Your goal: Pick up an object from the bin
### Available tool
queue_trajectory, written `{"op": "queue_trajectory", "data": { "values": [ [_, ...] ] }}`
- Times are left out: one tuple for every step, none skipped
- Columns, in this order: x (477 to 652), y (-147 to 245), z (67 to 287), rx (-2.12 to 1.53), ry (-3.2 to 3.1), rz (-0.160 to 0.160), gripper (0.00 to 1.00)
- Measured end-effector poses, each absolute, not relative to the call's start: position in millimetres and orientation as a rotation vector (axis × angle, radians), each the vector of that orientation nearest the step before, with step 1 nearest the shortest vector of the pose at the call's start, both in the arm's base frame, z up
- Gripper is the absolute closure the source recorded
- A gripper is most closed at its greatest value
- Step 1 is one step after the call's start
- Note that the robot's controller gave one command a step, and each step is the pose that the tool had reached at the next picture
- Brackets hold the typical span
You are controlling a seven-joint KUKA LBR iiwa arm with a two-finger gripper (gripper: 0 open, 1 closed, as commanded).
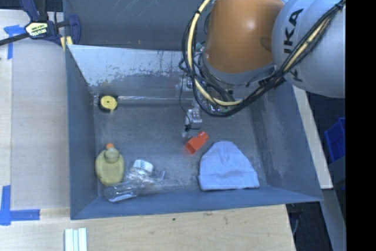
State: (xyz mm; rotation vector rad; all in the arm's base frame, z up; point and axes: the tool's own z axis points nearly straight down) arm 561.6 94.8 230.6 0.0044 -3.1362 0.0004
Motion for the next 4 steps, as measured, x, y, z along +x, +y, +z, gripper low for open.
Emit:
{"op": "queue_trajectory", "data": {
  "values": [
    [563.2, 94.1, 235.6, -0.001, -3.145, -0.001, 0.00],
    [564.7, 93.6, 233.9, 0.009, -3.146, -0.002, 0.00],
    [545.5, 62.3, 204.4, 0.418, -3.117, 0.001, 0.00],
    [542.3, 65.2, 199.6, 0.166, -3.142, -0.002, 0.00]
  ]
}}
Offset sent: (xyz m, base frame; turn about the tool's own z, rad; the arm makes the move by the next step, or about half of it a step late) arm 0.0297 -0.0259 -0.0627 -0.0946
